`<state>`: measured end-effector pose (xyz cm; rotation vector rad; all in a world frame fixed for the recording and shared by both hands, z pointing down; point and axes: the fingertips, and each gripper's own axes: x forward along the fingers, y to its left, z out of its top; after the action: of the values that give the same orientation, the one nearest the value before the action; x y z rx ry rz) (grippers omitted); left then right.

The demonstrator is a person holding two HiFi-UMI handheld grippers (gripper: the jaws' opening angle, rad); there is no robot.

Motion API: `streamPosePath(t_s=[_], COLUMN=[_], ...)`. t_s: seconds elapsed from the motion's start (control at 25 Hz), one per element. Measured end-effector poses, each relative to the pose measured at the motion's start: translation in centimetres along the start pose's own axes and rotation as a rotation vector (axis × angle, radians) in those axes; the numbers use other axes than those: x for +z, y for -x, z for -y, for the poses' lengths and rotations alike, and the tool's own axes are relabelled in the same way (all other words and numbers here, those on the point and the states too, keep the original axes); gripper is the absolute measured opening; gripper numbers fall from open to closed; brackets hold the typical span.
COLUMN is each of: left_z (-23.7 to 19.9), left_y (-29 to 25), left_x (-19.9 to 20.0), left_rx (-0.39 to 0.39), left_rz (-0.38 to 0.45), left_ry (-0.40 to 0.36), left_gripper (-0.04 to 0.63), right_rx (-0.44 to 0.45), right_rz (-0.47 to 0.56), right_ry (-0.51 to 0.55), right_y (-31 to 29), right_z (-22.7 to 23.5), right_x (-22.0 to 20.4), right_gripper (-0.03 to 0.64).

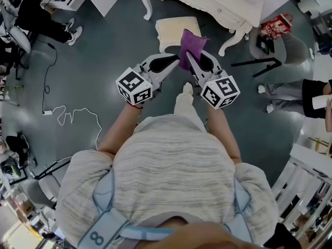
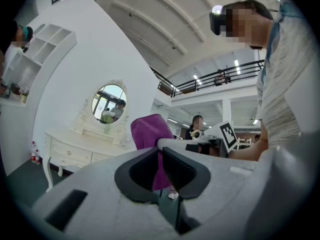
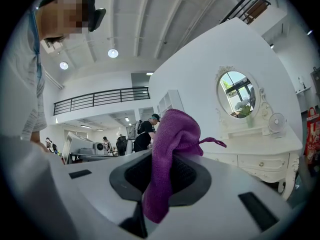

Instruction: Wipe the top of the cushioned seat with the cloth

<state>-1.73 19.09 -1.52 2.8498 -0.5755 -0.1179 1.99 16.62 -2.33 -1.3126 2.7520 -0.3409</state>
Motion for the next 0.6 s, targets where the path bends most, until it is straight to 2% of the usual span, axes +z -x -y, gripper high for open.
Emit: streamPosePath(t_s=[0.6], left_z=[-11.4], left_y=[-11.7], left_x=[2.4], left_rx=[0.078], left_rz=[-0.011], left_ry=[-0.039], left_gripper=[0.04], right_rx=[0.058], right_rz=[-0.02], right_ry=[0.025], right_y=[-8.8], right_z=[14.0], right_x=[3.6], right_gripper=[0.067])
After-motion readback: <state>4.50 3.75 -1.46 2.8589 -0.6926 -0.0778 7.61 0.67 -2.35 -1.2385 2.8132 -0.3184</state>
